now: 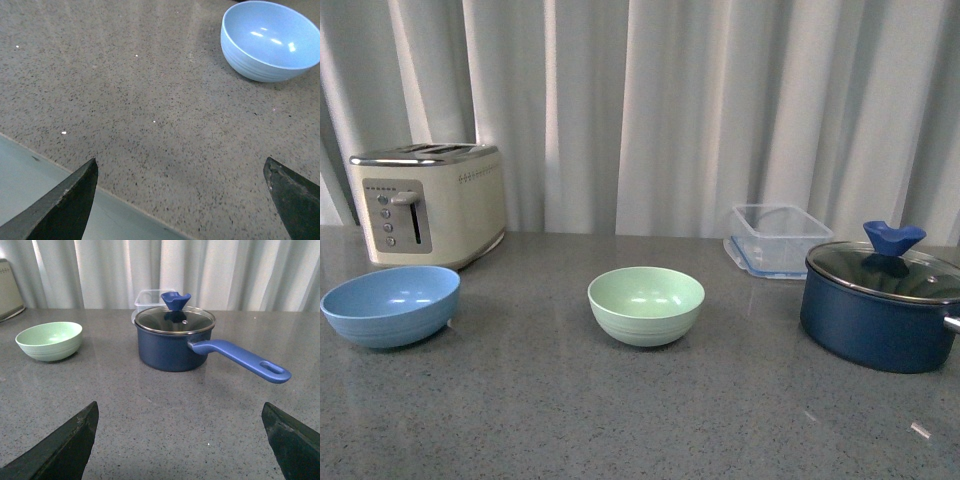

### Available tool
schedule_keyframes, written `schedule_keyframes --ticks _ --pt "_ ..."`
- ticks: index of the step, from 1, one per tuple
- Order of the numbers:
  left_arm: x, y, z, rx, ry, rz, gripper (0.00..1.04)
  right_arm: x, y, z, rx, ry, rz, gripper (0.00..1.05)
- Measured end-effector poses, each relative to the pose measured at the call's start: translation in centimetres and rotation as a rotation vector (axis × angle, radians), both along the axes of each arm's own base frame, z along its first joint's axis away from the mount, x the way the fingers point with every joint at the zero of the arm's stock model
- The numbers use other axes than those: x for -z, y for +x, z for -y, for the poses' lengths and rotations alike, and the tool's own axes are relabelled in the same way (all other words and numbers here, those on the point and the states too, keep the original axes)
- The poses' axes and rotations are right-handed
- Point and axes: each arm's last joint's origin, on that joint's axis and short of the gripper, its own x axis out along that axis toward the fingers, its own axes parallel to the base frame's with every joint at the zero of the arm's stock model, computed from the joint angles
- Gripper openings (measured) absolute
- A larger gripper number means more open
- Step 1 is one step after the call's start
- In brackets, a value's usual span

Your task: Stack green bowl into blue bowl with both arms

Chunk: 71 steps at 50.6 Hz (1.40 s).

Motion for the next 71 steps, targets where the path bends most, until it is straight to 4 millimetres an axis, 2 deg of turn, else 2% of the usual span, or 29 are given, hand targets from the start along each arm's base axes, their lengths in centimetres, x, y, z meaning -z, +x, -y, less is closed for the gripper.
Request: schedule_keyframes --ticks 6,14,25,34,45,56,68,71 --pt "-0.8 3.2 -1.5 -0.028 -0.011 -0.059 0.98 0.0 0.0 0.0 0.000 0.000 0.000 0.95" --pt "-2.4 7.7 -3.1 -0.040 -0.041 -0.042 0.98 0.0 0.0 0.0 0.000 0.000 0.000 0.95" --pt "-3.6 12.3 -4.0 -0.031 -0.087 -0.026 0.98 0.0 0.0 0.0 0.000 0.000 0.000 0.95" --pt "-2.1 16.3 -4.2 -0.035 -0.107 -0.065 0.98 0.0 0.0 0.0 0.000 0.000 0.000 0.95" --pt "-0.5 20.3 -4.0 -0.025 -0.111 -0.082 0.98 0.0 0.0 0.0 0.000 0.000 0.000 0.95" --pt "1.6 23.5 -3.5 -0.006 -0.111 -0.112 0.98 0.0 0.0 0.0 0.000 0.000 0.000 0.95" --pt "3.4 26.0 -2.6 0.028 -0.059 -0.142 0.98 0.0 0.0 0.0 0.000 0.000 0.000 0.95" --pt "3.6 26.5 -2.4 0.045 -0.022 -0.156 0.88 0.0 0.0 0.0 0.000 0.000 0.000 0.95"
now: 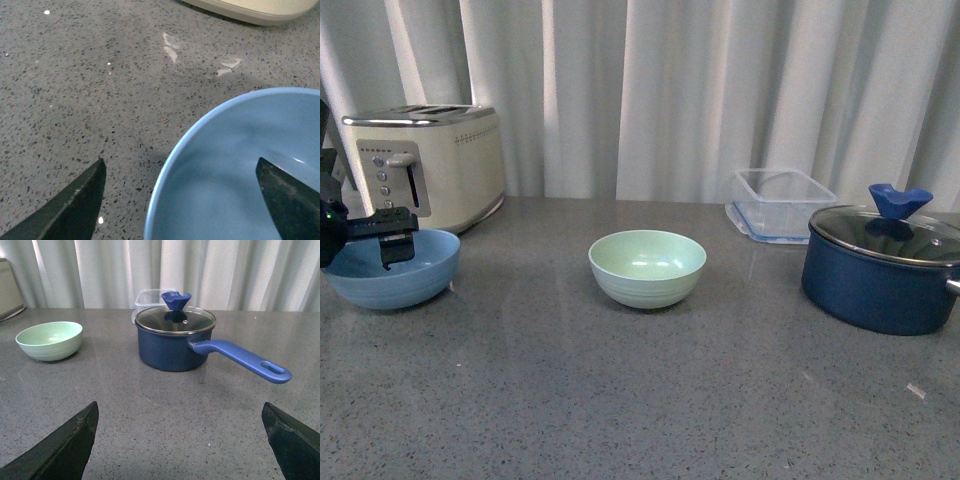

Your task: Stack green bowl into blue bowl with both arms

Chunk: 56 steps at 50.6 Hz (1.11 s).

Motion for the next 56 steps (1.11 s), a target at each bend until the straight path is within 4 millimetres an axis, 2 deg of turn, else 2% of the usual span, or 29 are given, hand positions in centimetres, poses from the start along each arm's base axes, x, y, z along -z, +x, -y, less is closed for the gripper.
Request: schedule_keyframes --ticks 8,13,14,23,29,35,45,56 --pt "0.5 0.6 0.4 0.020 0.041 -0.051 0.59 0.0 0.0 0.0 0.000 0.000 0.000 0.95" --pt "0.5 0.5 0.5 0.020 0.043 -0.057 0.47 0.0 0.0 0.0 0.000 0.000 0.000 0.95" --pt "0.5 0.5 0.5 0.021 0.044 -0.061 0.41 0.0 0.0 0.0 0.000 0.000 0.000 0.95" --pt "-1.3 0.0 0.9 0.025 0.074 -0.014 0.09 0.0 0.0 0.0 0.000 0.000 0.000 0.95" --pt "-3.5 -0.8 2.1 0.044 0.073 0.031 0.07 0.0 0.0 0.0 0.000 0.000 0.000 0.95" --pt "-4.3 -1.0 3.6 0.065 0.060 0.054 0.07 0.0 0.0 0.0 0.000 0.000 0.000 0.95" --pt "-3.6 -0.9 6.7 0.109 0.011 0.033 0.07 0.0 0.0 0.0 0.000 0.000 0.000 0.95" --pt "-2.4 0.3 9.8 0.147 -0.010 0.015 0.07 0.0 0.0 0.0 0.000 0.000 0.000 0.95"
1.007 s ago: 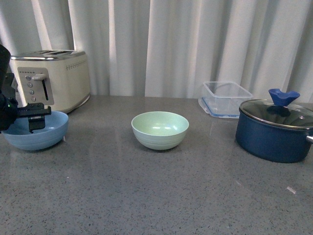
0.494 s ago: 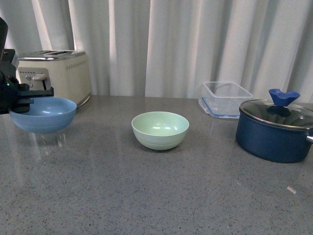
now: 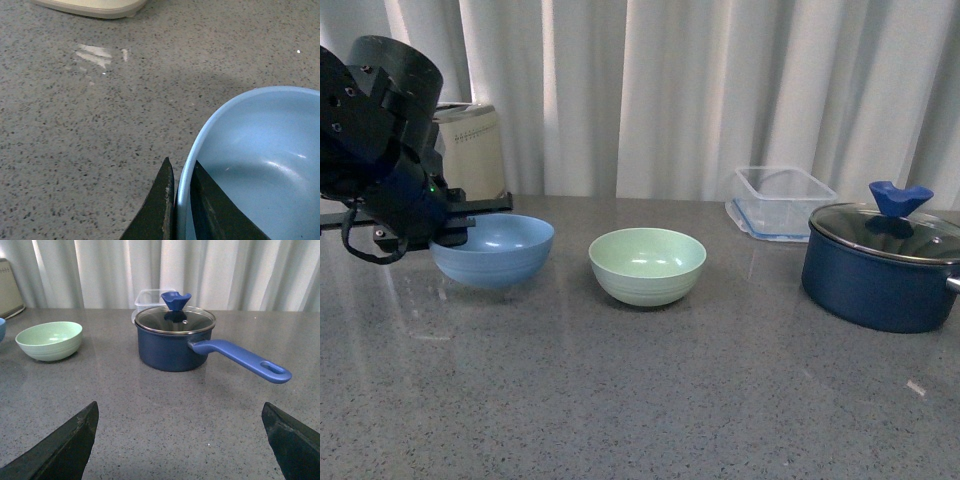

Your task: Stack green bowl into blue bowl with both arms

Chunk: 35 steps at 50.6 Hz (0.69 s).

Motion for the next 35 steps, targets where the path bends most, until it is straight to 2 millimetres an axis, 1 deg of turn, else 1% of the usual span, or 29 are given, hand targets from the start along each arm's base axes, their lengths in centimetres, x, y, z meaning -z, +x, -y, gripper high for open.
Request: schedule_keyframes --ticks 8,20,35 --pt "0.1 0.8 1.2 0.019 -0.003 0.007 0.07 0.0 0.0 0.0 0.000 0.000 0.000 0.95" --pt "0.4 1.7 2.5 0.030 0.000 0.007 0.07 0.0 0.0 0.0 0.000 0.000 0.000 0.95" --pt "1.6 1.9 3.1 0.028 0.013 -0.014 0.06 0.0 0.0 0.0 0.000 0.000 0.000 0.95"
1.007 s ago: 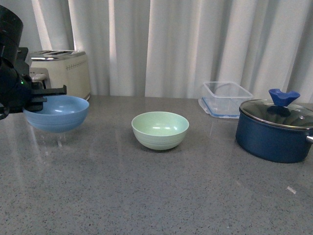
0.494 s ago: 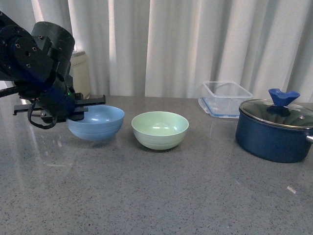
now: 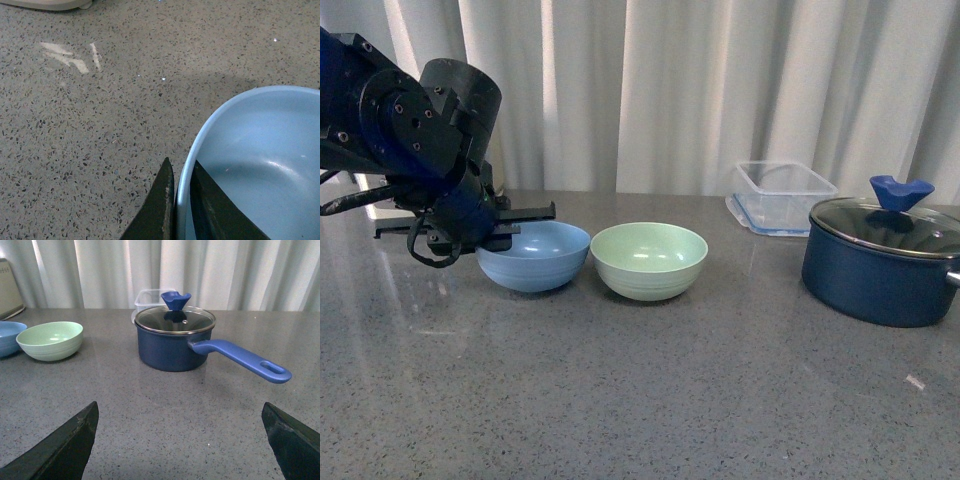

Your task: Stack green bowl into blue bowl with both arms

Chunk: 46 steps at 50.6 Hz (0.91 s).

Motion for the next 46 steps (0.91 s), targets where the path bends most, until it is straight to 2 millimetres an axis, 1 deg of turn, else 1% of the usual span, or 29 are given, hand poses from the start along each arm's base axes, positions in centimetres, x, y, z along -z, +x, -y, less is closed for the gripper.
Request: schedule_keyframes --ticks 10,11,14,15,20,22,23,26,27,28,30,31,32,34,35,36,38,39,40,42,43,46 --pt "0.3 0.6 0.0 -0.006 -0.015 0.007 0.07 0.0 0.0 0.0 0.000 0.000 0.000 0.95" --pt "0.3 0.7 0.0 -0.003 -0.023 0.006 0.13 0.0 0.0 0.0 0.000 0.000 0.000 0.95" --pt "0.3 0.7 0.0 -0.005 -0.032 0.008 0.24 0.0 0.0 0.0 0.000 0.000 0.000 0.95" --pt "0.3 0.7 0.0 0.000 -0.038 0.007 0.29 0.0 0.0 0.0 0.000 0.000 0.000 0.95" --pt "0.0 0.5 0.0 0.006 -0.046 0.025 0.49 0.0 0.0 0.0 0.000 0.000 0.000 0.95" --pt "-0.3 0.2 -0.1 0.007 -0.043 0.033 0.56 0.0 0.0 0.0 0.000 0.000 0.000 0.95" --pt "-0.6 -0.1 -0.2 0.009 -0.041 0.039 0.61 0.0 0.0 0.0 0.000 0.000 0.000 0.95" --pt "-1.5 -1.0 -0.5 0.014 -0.032 0.058 0.72 0.0 0.0 0.0 0.000 0.000 0.000 0.95" --pt "-2.1 -1.6 -0.6 0.018 -0.025 0.073 0.77 0.0 0.0 0.0 0.000 0.000 0.000 0.95" --pt "-2.4 -1.8 -0.6 0.019 -0.023 0.079 0.79 0.0 0.0 0.0 0.000 0.000 0.000 0.95" --pt "-3.4 -2.7 -0.9 0.020 -0.016 0.105 0.86 0.0 0.0 0.0 0.000 0.000 0.000 0.95" --pt "-4.2 -3.6 -1.1 0.020 -0.008 0.124 0.91 0.0 0.0 0.0 0.000 0.000 0.000 0.95" --pt "-4.4 -3.9 -1.1 0.018 -0.004 0.130 0.93 0.0 0.0 0.0 0.000 0.000 0.000 0.95" --pt "-5.4 -5.3 -1.4 0.014 0.013 0.156 0.99 0.0 0.0 0.0 0.000 0.000 0.000 0.95" --pt "-6.0 -6.5 -1.5 0.014 0.023 0.172 0.99 0.0 0.0 0.0 0.000 0.000 0.000 0.95" --pt "-6.2 -6.9 -1.6 0.014 0.023 0.177 0.99 0.0 0.0 0.0 0.000 0.000 0.000 0.95" --pt "-6.7 -8.7 -1.7 0.021 0.028 0.185 0.97 0.0 0.0 0.0 0.000 0.000 0.000 0.95" --pt "-6.8 -9.2 -1.8 0.023 0.030 0.185 0.97 0.0 0.0 0.0 0.000 0.000 0.000 0.95" --pt "-6.9 -10.7 -1.9 0.028 0.035 0.185 0.98 0.0 0.0 0.0 0.000 0.000 0.000 0.95" --pt "-6.8 -12.9 -2.0 0.028 0.041 0.177 0.98 0.0 0.0 0.0 0.000 0.000 0.000 0.95" --pt "-6.7 -13.4 -2.0 0.029 0.042 0.174 0.98 0.0 0.0 0.0 0.000 0.000 0.000 0.95" --pt "-5.9 -16.9 -2.1 0.031 0.053 0.140 0.98 0.0 0.0 0.0 0.000 0.000 0.000 0.95"
